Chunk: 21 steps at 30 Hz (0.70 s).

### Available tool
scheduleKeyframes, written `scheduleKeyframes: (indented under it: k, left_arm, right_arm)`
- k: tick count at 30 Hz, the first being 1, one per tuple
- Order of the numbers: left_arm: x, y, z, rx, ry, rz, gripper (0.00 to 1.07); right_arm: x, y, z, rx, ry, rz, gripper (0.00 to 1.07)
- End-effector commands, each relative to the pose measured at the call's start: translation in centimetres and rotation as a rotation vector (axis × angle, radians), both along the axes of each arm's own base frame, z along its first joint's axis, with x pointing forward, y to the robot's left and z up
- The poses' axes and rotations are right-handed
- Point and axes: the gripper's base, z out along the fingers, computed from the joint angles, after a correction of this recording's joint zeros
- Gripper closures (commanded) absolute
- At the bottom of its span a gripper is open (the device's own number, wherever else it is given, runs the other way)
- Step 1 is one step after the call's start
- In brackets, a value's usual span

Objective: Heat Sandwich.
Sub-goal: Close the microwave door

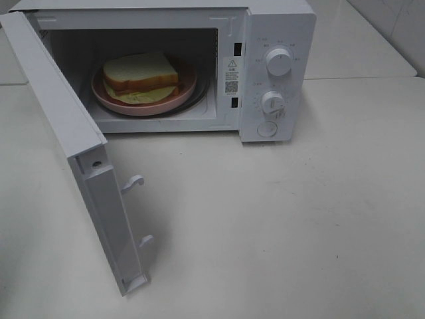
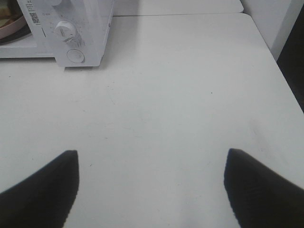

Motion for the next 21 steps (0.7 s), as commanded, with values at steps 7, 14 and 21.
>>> scheduleKeyframes:
  k: [7, 14, 21]
  left_arm:
    - [4.1, 0.4, -2.0, 0.015, -0.084, 0.015, 1.07]
    - [7.4, 0.7, -4.6, 0.072, -0.206, 0.012, 1.07]
    - [10.0, 0.3, -5.7, 0.165, -0.344, -0.080, 1.07]
  right_arm:
    - [-0.3, 0.0, 0.0, -0.003, -0.035, 0.000, 0.31]
    - [-0.3, 0.0, 0.0, -0.003, -0.035, 0.000, 0.31]
    - [-0.3, 0.0, 0.0, -0.003, -0.035, 0.000, 0.31]
